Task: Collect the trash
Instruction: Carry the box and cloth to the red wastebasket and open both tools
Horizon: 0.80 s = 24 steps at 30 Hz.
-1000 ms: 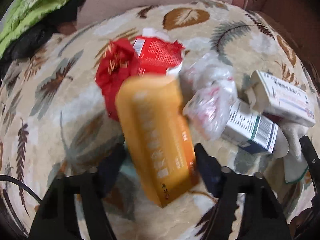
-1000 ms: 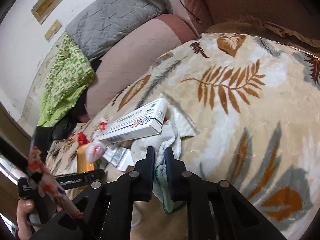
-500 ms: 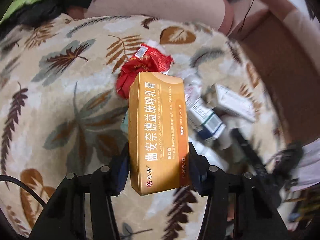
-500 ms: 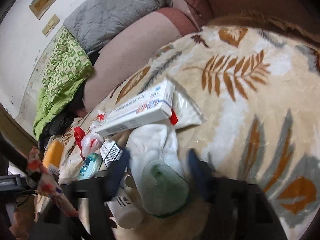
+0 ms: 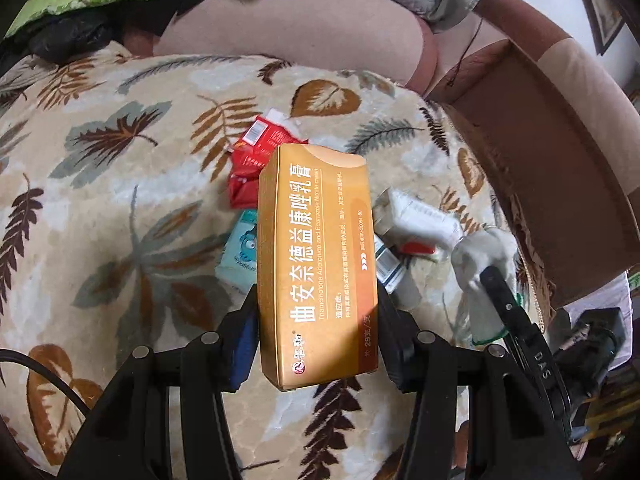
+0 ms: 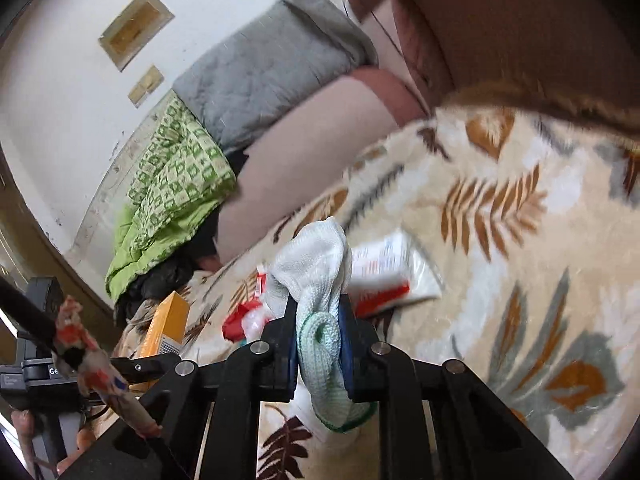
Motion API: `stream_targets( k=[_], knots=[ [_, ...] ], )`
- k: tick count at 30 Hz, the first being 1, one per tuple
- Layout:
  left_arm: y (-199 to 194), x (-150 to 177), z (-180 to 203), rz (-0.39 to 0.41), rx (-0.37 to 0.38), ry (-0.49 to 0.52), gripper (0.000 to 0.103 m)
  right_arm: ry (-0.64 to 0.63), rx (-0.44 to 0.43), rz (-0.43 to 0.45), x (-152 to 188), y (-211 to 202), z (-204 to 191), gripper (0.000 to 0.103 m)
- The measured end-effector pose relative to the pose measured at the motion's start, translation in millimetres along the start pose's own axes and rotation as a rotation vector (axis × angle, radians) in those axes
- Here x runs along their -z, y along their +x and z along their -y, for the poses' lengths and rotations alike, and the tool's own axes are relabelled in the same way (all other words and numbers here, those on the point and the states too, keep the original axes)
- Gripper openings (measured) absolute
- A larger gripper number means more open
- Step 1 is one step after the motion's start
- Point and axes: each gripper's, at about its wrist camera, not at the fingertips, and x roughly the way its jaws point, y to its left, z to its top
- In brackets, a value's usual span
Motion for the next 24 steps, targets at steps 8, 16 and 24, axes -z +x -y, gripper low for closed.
stream_targets(
  k=[8,16,24],
  knots=[
    [-5.2,0.7,5.3,0.016,0.017,0.015,0.051,-0.031,0.06,0.087,-1.9,-22.8,-25.3,0.018],
    [-15.4,2.3,7.6,0.038,0.043,0.025,0.051,-0.019,0.071,0.077,-3.3,-28.7,-35.5,0.018],
    [-34.8,2.0,11.3,0.087,0.062,0.046,0.051,-0.027,0.127,0.084,-3.9,-59.4,-45.2,0.018]
  ],
)
